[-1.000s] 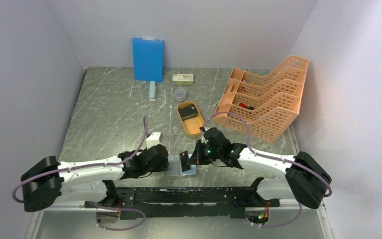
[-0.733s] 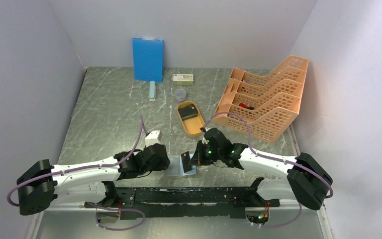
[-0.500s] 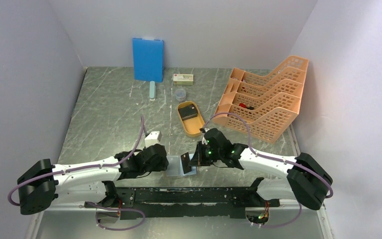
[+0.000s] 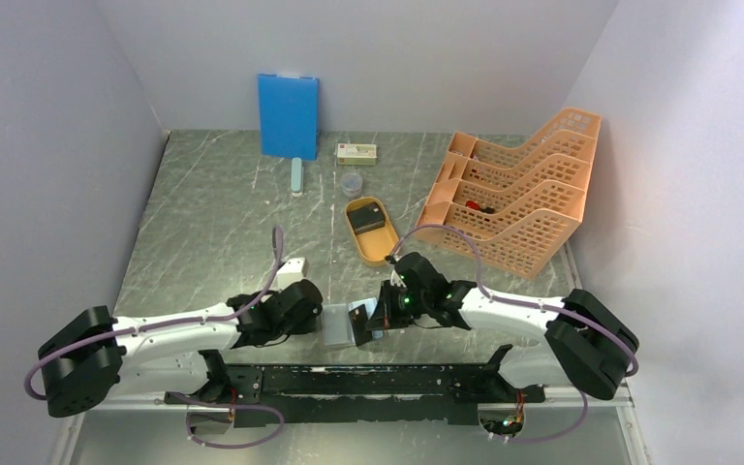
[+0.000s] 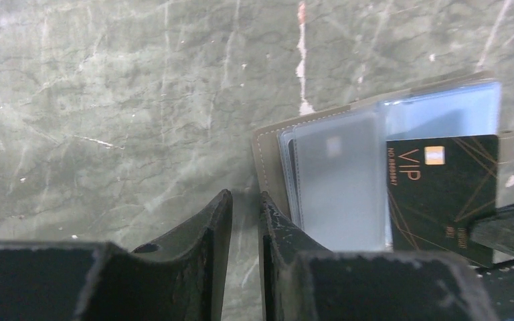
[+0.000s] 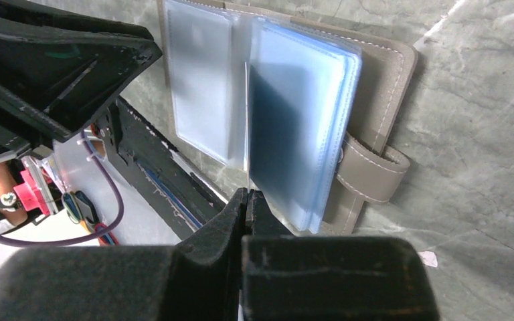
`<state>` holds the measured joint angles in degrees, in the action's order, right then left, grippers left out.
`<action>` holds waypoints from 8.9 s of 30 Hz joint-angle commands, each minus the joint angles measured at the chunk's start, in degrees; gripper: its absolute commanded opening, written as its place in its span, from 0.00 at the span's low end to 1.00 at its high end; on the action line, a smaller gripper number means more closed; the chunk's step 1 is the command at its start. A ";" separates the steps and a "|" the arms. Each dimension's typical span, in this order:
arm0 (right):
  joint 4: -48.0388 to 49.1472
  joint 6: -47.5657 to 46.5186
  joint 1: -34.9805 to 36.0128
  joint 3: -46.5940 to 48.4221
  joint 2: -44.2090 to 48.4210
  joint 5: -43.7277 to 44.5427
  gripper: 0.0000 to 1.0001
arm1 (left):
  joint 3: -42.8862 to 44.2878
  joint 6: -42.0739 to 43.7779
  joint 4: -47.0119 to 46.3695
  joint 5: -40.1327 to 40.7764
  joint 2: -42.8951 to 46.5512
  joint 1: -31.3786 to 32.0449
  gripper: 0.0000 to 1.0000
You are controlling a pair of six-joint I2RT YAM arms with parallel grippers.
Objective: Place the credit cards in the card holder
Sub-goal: Insert the credit card into the card holder.
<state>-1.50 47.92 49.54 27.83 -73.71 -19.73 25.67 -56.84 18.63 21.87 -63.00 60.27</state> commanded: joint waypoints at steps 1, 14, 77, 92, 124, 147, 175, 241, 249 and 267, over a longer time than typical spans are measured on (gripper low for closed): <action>3.32 0.48 -0.14 -0.76 -1.14 -1.27 0.00 | -1.08 0.32 -0.93 -0.32 -1.46 -0.83 0.25; 4.53 1.19 -0.14 -0.46 -1.38 -0.75 0.00 | -1.64 1.35 -2.53 -1.26 -4.04 -1.73 0.21; 6.03 3.75 -1.27 -1.95 2.48 4.28 0.00 | -6.86 1.07 -10.19 -7.81 -2.56 -2.33 0.14; 8.94 4.65 -1.29 -2.90 -0.72 1.15 0.00 | -6.86 1.03 -10.36 -7.90 -2.78 -2.37 0.14; 10.36 6.14 -4.01 -6.41 3.55 3.04 0.00 | -6.62 1.38 -10.28 -7.90 -4.46 -2.43 0.13; 14.93 8.62 -3.97 -7.72 1.56 0.04 0.00 | -6.47 1.73 -10.15 -7.73 -4.63 -2.36 0.13; 21.94 13.17 -4.01 -10.65 0.00 -3.45 0.00 | -7.23 1.04 -10.03 -7.53 -3.59 -2.43 0.12; 18.15 9.89 -8.06 -10.34 -1.87 -6.70 0.00 | -7.31 1.03 -10.72 -7.62 -5.24 -2.43 0.10; 20.43 10.36 -8.11 -10.64 -0.86 -7.15 0.00 | -7.09 1.20 -10.28 -7.44 -5.11 -2.43 0.11; 21.42 11.05 -8.08 -11.39 -0.13 -6.50 0.00 | -7.41 0.85 -10.94 -7.70 -5.68 -2.37 0.10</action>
<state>18.96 59.11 41.76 16.62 -72.42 -25.71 20.40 -56.40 3.86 12.84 -66.37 58.19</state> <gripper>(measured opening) 0.010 0.106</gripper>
